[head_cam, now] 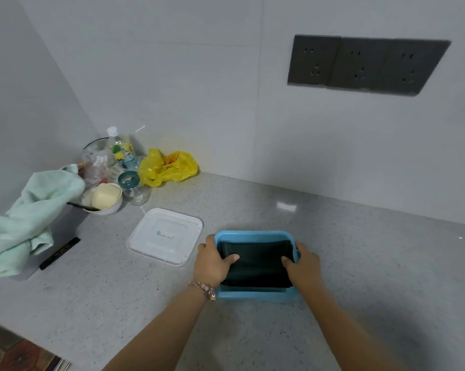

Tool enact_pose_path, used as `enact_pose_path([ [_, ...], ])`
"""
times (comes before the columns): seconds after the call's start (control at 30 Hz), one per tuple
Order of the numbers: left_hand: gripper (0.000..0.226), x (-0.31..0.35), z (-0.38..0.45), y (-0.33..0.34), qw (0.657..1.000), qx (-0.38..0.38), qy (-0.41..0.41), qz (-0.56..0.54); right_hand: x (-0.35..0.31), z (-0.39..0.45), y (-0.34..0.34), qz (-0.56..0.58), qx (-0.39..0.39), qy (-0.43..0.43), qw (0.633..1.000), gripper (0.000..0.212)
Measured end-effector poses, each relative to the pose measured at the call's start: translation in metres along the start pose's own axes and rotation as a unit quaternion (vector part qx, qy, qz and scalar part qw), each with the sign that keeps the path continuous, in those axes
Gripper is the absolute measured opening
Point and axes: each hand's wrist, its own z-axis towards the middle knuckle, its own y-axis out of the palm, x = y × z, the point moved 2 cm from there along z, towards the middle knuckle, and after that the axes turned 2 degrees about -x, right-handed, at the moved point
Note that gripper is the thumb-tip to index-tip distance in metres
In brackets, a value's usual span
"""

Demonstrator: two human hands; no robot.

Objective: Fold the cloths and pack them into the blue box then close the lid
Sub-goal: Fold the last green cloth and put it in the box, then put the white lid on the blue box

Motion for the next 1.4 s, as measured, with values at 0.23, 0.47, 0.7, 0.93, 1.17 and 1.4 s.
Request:
enact_pose_path([
  [0.23, 0.070, -0.001, 0.008, 0.004, 1.000, -0.012, 0.017, 0.023, -0.003, 0.003, 0.003, -0.093, 0.045, -0.001, 0.995, 0.054],
  [0.47, 0.086, 0.003, 0.008, -0.003, 0.997, 0.005, 0.056, 0.049, -0.029, -0.011, 0.019, -0.318, 0.113, -0.136, 0.931, 0.058],
  [0.7, 0.073, 0.006, 0.006, -0.009, 0.996, 0.018, 0.084, 0.025, -0.048, -0.023, 0.040, -0.302, 0.101, -0.213, 0.924, 0.044],
  [0.93, 0.034, -0.010, 0.010, -0.031, 0.989, 0.102, 0.104, 0.041, -0.068, -0.031, 0.064, -0.272, 0.076, -0.270, 0.920, 0.038],
  [1.17, 0.034, -0.051, 0.030, -0.040, 0.965, 0.112, 0.011, 0.237, -0.089, -0.025, 0.103, -0.285, 0.028, -0.335, 0.898, 0.040],
  [1.4, 0.031, -0.090, 0.047, -0.040, 0.955, 0.054, -0.001, 0.292, -0.094, -0.013, 0.139, -0.318, -0.006, -0.329, 0.889, 0.042],
])
